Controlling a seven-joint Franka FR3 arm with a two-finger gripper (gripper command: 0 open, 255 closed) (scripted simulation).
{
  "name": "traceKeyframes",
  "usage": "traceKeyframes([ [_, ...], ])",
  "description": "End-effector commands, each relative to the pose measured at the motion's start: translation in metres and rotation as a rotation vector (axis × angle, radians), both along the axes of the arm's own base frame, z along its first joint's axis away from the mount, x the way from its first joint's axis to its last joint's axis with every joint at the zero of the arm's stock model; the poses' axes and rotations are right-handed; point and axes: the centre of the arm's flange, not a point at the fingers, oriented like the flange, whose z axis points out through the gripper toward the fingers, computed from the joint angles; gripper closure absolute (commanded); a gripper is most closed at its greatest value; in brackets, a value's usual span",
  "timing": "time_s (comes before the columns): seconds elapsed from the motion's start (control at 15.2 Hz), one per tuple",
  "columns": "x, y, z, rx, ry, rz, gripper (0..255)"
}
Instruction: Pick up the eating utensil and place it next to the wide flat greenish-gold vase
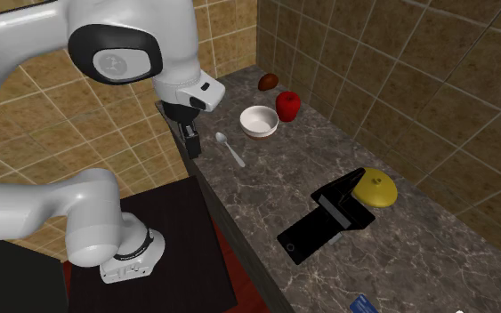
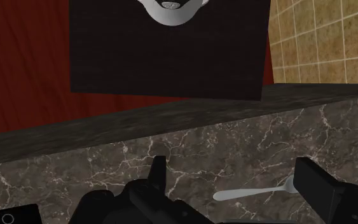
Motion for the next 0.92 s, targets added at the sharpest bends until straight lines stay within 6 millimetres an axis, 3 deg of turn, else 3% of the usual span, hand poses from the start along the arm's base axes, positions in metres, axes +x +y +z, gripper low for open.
traceKeyframes([
  [0.0, 0.000, 0.000, 0.000, 0.000, 0.000, 0.000, 0],
  [0.86, 0.047, 0.120, -0.109, -0.037, -0.129, 0.066, 0],
])
